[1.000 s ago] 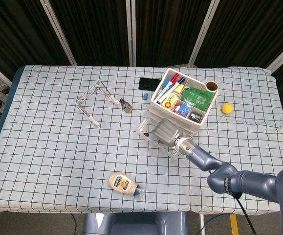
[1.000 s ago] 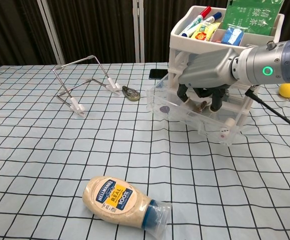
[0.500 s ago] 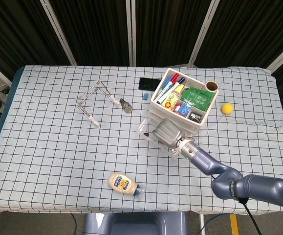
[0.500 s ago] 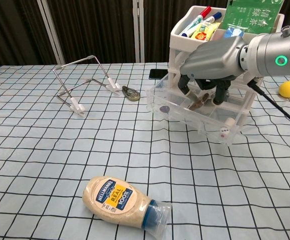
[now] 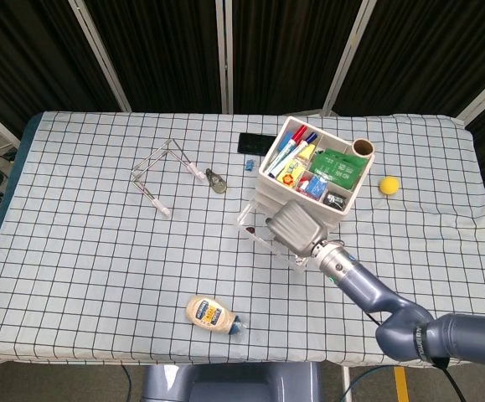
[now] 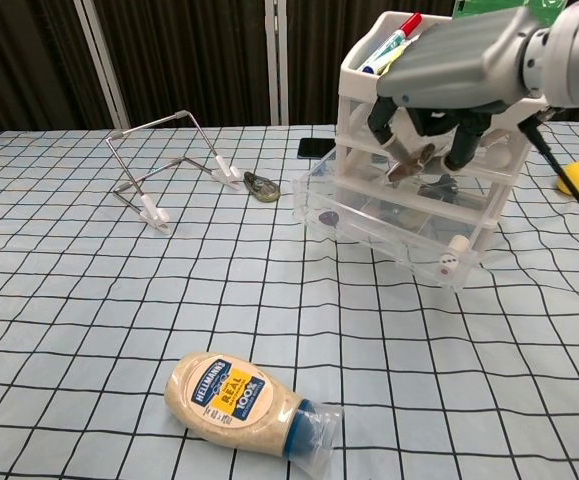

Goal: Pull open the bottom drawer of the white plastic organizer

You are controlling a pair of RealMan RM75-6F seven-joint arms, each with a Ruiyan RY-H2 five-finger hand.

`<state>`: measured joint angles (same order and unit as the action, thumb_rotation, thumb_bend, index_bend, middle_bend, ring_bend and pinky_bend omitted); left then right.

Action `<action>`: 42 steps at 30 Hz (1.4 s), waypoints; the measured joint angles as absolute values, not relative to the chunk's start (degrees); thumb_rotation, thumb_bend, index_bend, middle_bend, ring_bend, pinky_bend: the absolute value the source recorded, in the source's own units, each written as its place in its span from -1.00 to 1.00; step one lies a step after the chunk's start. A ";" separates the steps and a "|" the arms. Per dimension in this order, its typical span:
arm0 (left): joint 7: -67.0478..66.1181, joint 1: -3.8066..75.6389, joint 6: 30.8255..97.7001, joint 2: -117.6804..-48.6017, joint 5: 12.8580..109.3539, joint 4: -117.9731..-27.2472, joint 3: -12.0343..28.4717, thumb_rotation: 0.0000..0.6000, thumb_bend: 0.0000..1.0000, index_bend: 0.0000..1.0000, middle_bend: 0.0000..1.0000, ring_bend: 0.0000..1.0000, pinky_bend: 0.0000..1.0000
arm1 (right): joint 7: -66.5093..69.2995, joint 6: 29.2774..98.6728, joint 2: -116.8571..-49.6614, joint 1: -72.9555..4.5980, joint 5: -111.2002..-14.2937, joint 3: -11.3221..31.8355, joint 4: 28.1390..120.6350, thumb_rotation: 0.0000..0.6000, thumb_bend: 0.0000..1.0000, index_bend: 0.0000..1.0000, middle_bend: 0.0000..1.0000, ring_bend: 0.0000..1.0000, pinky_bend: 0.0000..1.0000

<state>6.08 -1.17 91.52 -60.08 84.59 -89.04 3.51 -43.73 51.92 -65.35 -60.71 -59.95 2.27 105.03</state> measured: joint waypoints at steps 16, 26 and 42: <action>5.08 -2.27 94.75 -59.97 89.24 -90.05 1.86 1.00 -1.00 -1.00 -1.00 -1.00 -1.00 | -26.53 63.99 -53.04 -47.64 -70.89 1.38 110.52 1.00 -0.41 0.20 1.00 1.00 0.73; 3.62 -2.72 96.17 -60.21 91.78 -90.51 0.99 1.00 -1.00 -1.00 -1.00 -1.00 -1.00 | -4.04 74.93 -49.58 -34.22 -81.52 -0.17 100.74 1.00 -0.41 0.18 1.00 1.00 0.73; 2.39 -2.94 96.75 -60.71 93.27 -90.48 0.31 1.00 -1.00 -1.00 -1.00 -1.00 -1.00 | 8.69 83.47 -66.28 -22.28 -81.26 0.81 77.84 1.00 -0.42 0.20 1.00 1.00 0.73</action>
<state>2.39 -2.94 96.75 -60.71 93.27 -90.48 0.31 8.69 83.47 -66.28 -22.28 -81.26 0.81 77.84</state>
